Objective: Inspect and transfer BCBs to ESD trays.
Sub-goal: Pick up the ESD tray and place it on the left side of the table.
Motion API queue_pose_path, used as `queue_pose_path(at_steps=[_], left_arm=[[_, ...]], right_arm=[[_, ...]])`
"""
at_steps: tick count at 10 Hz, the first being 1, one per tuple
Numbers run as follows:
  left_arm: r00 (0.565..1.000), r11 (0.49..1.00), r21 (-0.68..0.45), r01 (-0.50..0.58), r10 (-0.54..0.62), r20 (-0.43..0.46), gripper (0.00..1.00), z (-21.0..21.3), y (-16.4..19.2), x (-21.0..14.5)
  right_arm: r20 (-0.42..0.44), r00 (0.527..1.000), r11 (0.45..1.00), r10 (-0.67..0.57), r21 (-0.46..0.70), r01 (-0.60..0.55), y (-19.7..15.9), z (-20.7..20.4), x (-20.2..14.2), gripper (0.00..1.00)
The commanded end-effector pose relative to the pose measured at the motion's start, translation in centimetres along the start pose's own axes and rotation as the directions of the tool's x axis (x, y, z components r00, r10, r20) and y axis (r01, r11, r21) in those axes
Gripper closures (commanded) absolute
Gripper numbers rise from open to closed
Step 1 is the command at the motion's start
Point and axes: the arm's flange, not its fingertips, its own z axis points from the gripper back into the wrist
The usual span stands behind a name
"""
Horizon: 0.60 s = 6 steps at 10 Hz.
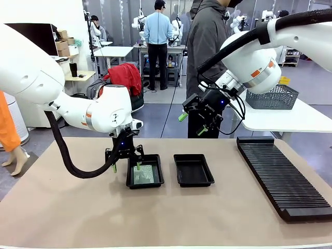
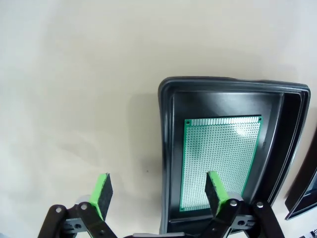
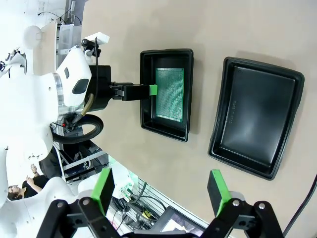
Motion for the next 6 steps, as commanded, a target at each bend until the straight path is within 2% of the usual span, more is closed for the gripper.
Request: queue_pose_path(at_steps=[1,6], left_arm=[[1.0,1.0,0.001,-0.003,0.003,0.001,0.0,0.21,0.25,-0.24],[1.0,1.0,0.001,-0.003,0.003,0.001,0.0,0.21,0.25,-0.24]], right_arm=[[0.0,1.0,1.0,-0.001,0.001,0.001,0.11,-0.07,-0.01,0.0],[0.0,1.0,1.0,-0.001,0.001,0.001,0.11,-0.07,-0.01,0.0]])
